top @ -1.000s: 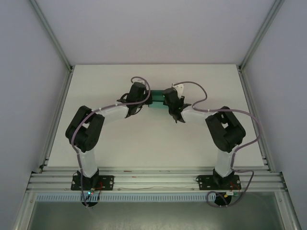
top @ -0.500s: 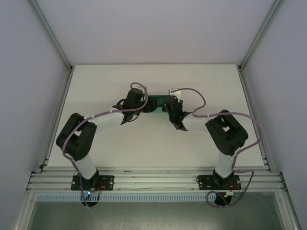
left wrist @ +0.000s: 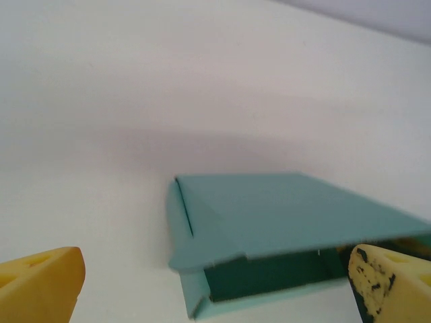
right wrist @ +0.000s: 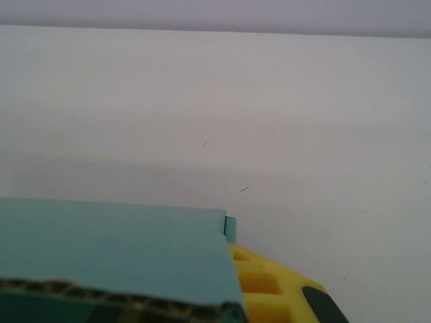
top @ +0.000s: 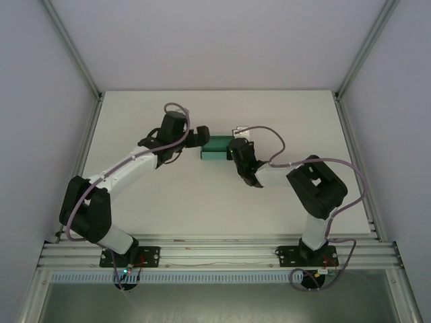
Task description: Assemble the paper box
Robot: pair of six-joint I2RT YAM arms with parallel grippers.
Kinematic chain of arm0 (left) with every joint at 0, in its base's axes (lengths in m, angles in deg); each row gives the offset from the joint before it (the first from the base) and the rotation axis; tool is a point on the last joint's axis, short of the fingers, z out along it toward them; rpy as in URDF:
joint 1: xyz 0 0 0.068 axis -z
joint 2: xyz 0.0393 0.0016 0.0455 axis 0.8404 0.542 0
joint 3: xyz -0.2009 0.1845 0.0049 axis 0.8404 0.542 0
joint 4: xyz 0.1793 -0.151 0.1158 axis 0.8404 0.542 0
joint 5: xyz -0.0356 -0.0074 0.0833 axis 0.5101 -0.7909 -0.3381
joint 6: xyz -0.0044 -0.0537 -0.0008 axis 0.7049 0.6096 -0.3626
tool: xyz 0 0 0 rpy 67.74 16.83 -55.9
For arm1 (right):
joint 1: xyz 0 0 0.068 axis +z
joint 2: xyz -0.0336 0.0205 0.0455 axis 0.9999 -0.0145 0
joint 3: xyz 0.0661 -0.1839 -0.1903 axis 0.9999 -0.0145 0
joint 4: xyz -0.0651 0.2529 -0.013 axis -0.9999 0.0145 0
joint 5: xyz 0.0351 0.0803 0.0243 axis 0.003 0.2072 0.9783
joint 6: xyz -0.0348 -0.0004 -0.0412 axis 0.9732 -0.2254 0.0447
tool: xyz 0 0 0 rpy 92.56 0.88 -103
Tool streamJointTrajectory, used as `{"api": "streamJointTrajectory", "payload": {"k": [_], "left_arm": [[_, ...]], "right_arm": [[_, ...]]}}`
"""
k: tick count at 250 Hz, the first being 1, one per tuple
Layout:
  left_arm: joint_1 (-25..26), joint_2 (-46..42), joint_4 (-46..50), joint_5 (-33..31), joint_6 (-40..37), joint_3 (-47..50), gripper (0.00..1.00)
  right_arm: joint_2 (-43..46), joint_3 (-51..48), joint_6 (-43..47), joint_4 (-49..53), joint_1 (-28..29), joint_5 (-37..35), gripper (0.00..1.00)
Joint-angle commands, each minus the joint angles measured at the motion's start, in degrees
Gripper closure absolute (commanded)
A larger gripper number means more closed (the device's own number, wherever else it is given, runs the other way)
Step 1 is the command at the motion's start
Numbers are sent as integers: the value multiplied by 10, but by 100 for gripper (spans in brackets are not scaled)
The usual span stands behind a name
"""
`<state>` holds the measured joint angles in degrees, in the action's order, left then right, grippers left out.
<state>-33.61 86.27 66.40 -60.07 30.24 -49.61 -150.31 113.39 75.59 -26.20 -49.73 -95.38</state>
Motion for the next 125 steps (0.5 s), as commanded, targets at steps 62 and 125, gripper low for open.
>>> {"api": "streamJointTrajectory", "payload": {"k": [62, 125], "left_arm": [[-79, 147, -1, 157, 38, -86, 0], [-86, 198, -69, 240, 67, -55, 9]], "right_arm": [[-38, -35, 52, 3, 25, 1, 94], [-26, -69, 61, -25, 27, 27, 86]]}}
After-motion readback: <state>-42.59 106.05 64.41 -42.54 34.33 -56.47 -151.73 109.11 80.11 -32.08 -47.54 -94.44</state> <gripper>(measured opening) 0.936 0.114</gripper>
